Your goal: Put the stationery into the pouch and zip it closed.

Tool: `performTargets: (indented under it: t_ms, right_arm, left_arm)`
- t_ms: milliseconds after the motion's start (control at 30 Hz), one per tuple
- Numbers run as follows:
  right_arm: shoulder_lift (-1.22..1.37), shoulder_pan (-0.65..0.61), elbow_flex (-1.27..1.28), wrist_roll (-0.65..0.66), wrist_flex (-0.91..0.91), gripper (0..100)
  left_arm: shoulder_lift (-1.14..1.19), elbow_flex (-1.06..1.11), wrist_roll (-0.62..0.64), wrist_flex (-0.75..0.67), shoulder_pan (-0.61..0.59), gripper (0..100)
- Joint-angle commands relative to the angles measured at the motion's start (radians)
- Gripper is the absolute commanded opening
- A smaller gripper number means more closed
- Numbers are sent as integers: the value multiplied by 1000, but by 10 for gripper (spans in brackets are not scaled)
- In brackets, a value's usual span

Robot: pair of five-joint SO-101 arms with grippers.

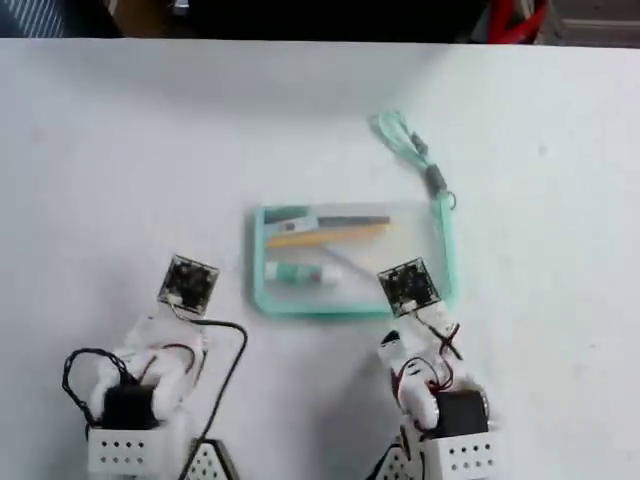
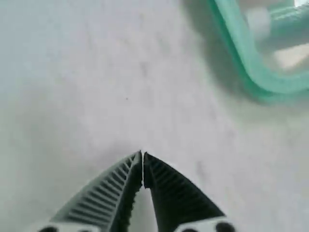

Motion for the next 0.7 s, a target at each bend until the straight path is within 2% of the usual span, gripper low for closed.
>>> performTargets:
  t_ms: [0, 667]
  right_arm:
    - [-8, 4, 9, -11, 7, 18]
    - [-8, 4, 9, -9, 7, 18]
  left_arm:
    - [-10, -31, -15, 9, 7, 24]
    - [-8, -3, -12, -3, 8, 24]
